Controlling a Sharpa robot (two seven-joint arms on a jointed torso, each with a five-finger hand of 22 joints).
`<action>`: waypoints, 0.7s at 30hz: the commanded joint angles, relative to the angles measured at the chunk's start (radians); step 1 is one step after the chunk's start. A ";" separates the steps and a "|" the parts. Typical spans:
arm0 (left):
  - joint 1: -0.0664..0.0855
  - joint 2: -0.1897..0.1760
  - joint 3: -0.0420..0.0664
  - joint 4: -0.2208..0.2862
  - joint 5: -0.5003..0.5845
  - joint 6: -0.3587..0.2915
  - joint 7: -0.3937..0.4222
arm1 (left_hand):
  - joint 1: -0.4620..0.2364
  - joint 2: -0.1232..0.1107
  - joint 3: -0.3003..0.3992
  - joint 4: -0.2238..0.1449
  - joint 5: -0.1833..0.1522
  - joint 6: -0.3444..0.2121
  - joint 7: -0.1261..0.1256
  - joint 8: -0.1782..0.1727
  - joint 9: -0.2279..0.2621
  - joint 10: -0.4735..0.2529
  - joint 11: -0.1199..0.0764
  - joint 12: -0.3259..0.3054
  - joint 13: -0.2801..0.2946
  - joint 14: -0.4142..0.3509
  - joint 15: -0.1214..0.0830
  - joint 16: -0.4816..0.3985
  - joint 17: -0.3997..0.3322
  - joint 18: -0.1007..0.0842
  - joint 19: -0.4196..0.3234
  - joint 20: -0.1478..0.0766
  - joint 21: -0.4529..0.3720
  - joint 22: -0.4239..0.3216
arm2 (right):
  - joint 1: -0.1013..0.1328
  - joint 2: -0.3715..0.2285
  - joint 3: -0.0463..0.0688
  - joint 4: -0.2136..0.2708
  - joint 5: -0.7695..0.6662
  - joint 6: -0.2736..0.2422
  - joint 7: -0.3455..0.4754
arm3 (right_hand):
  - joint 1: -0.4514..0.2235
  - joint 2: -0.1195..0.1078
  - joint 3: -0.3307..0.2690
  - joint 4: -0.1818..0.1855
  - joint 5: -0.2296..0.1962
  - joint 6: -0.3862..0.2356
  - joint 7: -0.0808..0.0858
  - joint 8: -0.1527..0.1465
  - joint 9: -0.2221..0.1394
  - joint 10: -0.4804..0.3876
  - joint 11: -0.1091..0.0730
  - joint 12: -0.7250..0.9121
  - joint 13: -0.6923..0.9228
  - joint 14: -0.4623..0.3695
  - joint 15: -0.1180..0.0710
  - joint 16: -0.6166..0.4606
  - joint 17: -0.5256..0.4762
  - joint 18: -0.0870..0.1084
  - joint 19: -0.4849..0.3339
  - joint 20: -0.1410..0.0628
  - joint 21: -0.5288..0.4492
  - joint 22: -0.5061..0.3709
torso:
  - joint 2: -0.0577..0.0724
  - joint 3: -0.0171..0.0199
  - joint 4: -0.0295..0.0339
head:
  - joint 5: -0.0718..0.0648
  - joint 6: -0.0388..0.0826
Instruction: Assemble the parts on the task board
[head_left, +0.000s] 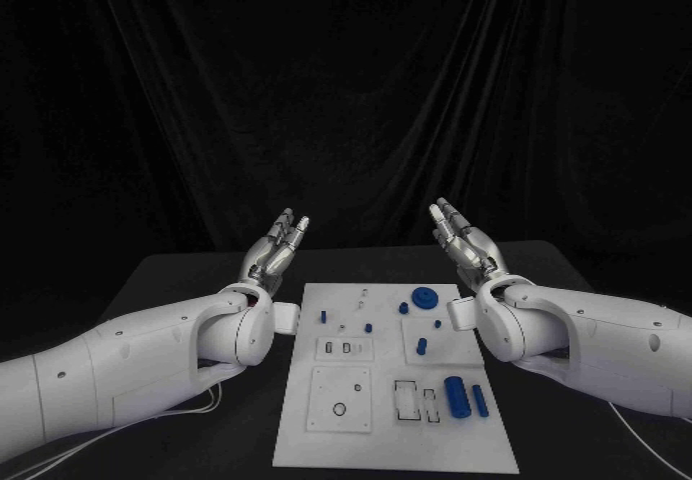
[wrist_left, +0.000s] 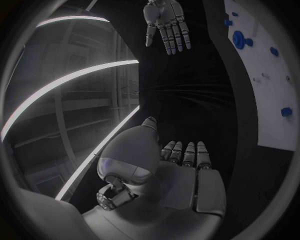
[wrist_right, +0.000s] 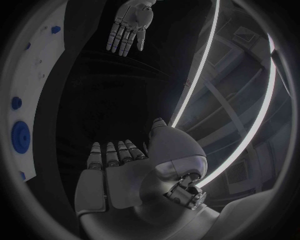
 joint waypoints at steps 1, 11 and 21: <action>0.024 0.015 -0.017 -0.030 0.065 0.236 0.076 | 0.050 0.010 -0.006 0.016 0.014 0.023 0.010 0.003 0.004 0.000 0.006 -0.003 -0.002 0.001 -0.089 -0.004 -0.001 0.026 -0.001 -0.025 -0.003 -0.001 | 0.019 -0.001 -0.016 -0.015 -0.062 0.175 0.043 | 0.068 -0.003 -0.019 0.009 -0.007 0.017 0.040 0.028 0.006 0.000 0.043 -0.005 -0.001 0.000 -0.034 -0.004 -0.002 0.017 0.000 0.037 -0.004 -0.001 | 0.000 0.0000 0.0000 | 0.000 0.000; 0.088 0.057 -0.085 -0.116 0.126 0.495 0.132 | 0.113 0.009 -0.003 0.016 0.052 0.112 0.109 0.039 0.020 0.049 0.122 0.030 0.017 0.001 0.060 -0.004 -0.001 0.054 -0.001 0.158 -0.003 -0.001 | 0.038 -0.002 -0.038 -0.029 -0.075 0.225 0.051 | 0.190 -0.056 -0.040 0.009 -0.028 0.155 0.087 0.131 0.029 0.058 0.229 0.110 0.030 0.059 0.200 0.043 0.030 0.024 0.166 0.203 0.100 0.057 | 0.000 0.0000 0.0000 | 0.000 0.000; 0.099 0.001 -0.100 -0.106 0.049 0.618 0.208 | 0.266 -0.016 0.046 0.010 0.245 0.248 0.207 0.100 0.039 0.230 0.256 0.248 0.063 0.259 0.164 0.233 0.090 0.074 0.229 0.274 0.146 0.081 | 0.050 -0.046 -0.038 -0.045 -0.143 0.397 0.065 | 0.300 -0.105 -0.048 0.004 -0.048 0.501 0.064 0.258 0.065 0.375 0.263 0.496 0.076 0.734 0.218 0.317 0.158 0.024 0.793 0.215 0.371 0.151 | 0.002 -0.0010 -0.0031 | -0.010 0.011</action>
